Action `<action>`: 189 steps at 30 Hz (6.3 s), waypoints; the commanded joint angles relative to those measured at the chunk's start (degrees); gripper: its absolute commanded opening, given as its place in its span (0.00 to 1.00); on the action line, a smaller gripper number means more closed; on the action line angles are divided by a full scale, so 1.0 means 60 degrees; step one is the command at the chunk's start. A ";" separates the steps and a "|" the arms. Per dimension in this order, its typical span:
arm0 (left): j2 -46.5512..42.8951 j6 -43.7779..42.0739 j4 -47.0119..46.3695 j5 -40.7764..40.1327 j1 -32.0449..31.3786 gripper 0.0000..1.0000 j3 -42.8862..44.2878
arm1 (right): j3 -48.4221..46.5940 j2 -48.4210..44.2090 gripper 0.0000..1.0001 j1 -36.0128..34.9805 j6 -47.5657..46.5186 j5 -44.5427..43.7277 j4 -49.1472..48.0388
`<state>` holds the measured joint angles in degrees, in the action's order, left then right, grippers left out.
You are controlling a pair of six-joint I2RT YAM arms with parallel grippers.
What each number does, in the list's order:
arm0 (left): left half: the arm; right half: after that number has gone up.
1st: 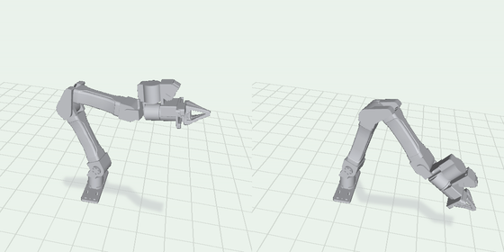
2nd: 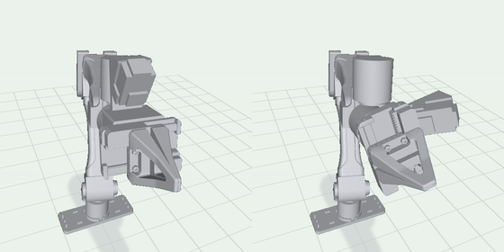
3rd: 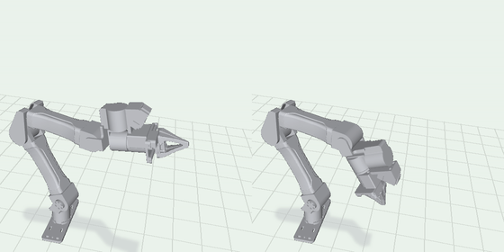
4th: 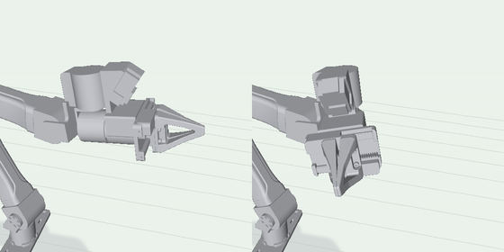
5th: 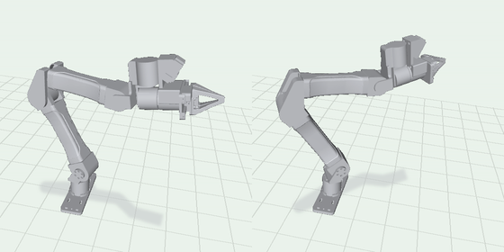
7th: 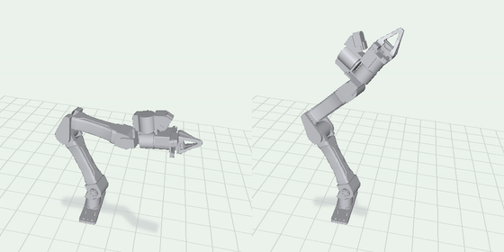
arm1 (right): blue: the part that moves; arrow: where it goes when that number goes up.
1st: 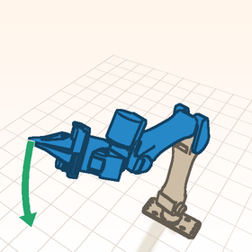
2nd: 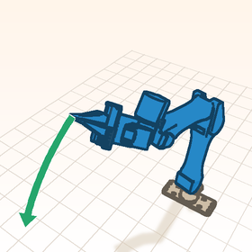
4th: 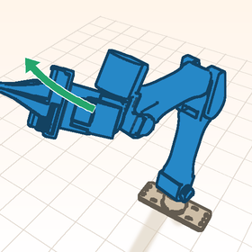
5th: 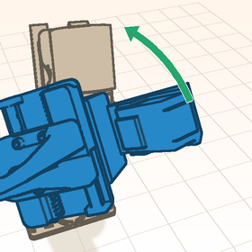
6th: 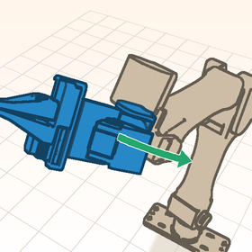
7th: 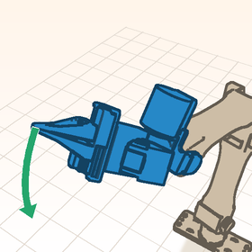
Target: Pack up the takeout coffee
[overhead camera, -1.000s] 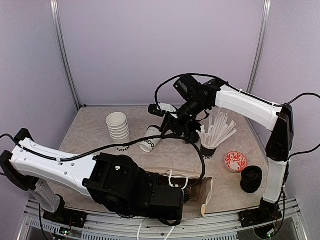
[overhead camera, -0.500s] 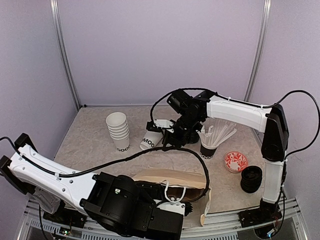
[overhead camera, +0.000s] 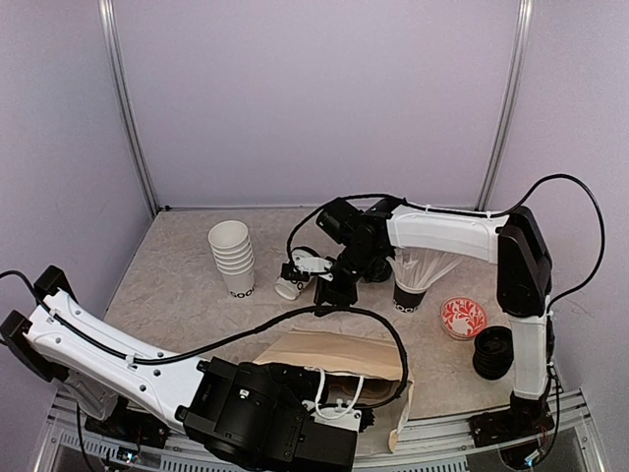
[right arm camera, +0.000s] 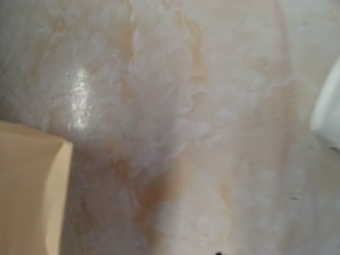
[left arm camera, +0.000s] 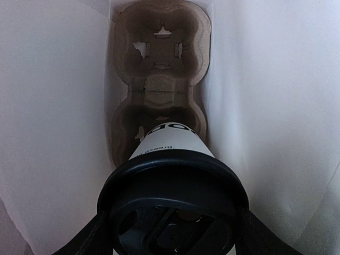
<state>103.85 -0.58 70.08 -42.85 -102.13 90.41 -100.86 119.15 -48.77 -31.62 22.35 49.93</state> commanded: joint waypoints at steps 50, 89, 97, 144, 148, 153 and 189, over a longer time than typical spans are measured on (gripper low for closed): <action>-0.0207 -0.0019 0.0373 0.0448 0.0748 0.60 -0.0238 | 0.0162 0.1250 0.35 -0.1166 -0.0937 0.2940 0.1429; 0.0593 -0.0495 -0.0062 0.6421 0.2997 0.65 0.0201 | -0.2892 -0.1405 0.49 0.0965 -0.2267 0.2265 0.3647; 0.0749 -0.0303 -0.0255 0.6690 0.3391 0.64 0.0298 | -0.2103 -0.2418 0.49 0.1024 -0.2080 0.2310 0.3074; -0.1616 0.1095 -0.1086 0.3339 0.3735 0.94 0.1051 | -0.1885 -0.3111 0.50 0.1160 -0.1335 0.1283 0.2759; -0.1869 0.0959 -0.1212 0.3257 0.3764 0.94 0.1386 | -0.1729 -0.3291 0.50 0.1287 -0.1314 0.1271 0.2718; -0.2099 0.0889 -0.1237 0.3297 0.3764 0.93 0.1776 | -0.1514 -0.3430 0.50 0.1368 -0.1288 0.1270 0.2650; -0.3918 0.3464 -0.2874 0.5493 0.5336 0.02 -0.0056 | -0.0701 -0.4390 0.48 0.1508 -0.1037 0.1181 0.2236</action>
<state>79.64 21.69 54.89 -11.90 -70.89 88.97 -106.43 95.64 -40.36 -38.70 29.50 64.64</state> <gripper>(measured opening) 0.142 0.484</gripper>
